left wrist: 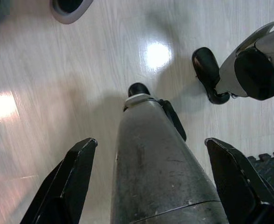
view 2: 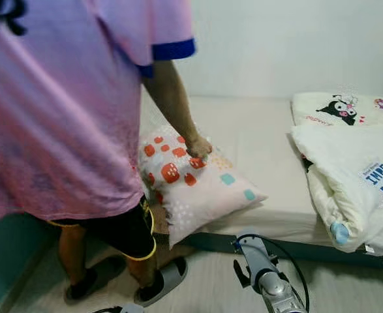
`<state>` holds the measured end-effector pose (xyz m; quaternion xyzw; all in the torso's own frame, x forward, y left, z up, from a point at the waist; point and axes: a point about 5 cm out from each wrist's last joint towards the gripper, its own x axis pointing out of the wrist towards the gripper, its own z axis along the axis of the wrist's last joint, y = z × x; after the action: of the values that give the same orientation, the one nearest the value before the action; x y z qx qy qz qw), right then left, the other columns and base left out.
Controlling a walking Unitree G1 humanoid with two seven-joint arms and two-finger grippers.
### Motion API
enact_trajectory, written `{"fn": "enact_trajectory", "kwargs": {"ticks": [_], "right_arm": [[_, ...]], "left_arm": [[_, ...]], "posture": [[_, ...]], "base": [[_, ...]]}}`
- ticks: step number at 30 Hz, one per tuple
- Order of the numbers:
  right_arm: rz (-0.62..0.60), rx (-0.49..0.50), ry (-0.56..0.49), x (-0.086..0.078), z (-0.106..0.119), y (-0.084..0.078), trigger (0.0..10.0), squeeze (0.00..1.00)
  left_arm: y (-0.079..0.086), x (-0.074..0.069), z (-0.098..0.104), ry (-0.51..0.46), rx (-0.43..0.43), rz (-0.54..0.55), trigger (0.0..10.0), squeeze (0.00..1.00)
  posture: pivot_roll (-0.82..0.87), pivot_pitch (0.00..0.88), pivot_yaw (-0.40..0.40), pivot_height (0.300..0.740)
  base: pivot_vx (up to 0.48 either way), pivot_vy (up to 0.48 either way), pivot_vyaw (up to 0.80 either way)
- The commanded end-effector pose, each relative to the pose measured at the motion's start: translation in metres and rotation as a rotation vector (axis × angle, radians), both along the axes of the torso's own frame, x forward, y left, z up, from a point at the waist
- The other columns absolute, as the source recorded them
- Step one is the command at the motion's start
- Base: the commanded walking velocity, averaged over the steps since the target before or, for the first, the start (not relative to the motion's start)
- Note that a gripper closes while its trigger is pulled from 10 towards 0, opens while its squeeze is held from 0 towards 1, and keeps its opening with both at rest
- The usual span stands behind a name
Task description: Clean up the room
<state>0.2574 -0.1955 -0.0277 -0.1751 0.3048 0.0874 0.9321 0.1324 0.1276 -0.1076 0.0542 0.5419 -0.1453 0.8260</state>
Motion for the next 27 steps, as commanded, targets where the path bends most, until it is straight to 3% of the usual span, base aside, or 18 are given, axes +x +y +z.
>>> {"fn": "enact_trajectory", "kwargs": {"ticks": [1, 8, 12, 27], "right_arm": [[0.016, 0.007, 0.0, 0.0, 0.0, 0.002, 10.0, 0.0], [0.016, 0.017, 0.001, 0.0, 0.0, 0.002, 10.0, 0.0], [0.013, 0.022, 0.001, 0.001, 0.001, 0.002, 10.0, 0.0], [0.012, 0.026, 0.001, 0.002, 0.001, 0.002, 10.0, 0.0]], "left_arm": [[0.0, -0.009, -0.003, 0.03, 0.011, 0.001, 10.0, 0.0], [-0.004, -0.014, -0.004, 0.039, 0.008, -0.001, 10.0, 0.0], [-0.01, -0.03, -0.008, 0.061, 0.007, -0.005, 10.0, 0.0], [-0.004, -0.036, -0.01, 0.076, 0.021, 0.002, 10.0, 0.0]], "posture": [[-0.21, 0.0, 0.013, 0.74], [-0.21, 0.0, 0.017, 0.74], [-0.21, 0.0, 0.016, 0.74], [-0.21, 0.0, 0.016, 0.74]], "base": [[0.0, 0.0, 0.0], [0.0, 0.0, 0.0], [0.0, 0.0, 0.0], [0.0, 0.0, 0.0]]}}
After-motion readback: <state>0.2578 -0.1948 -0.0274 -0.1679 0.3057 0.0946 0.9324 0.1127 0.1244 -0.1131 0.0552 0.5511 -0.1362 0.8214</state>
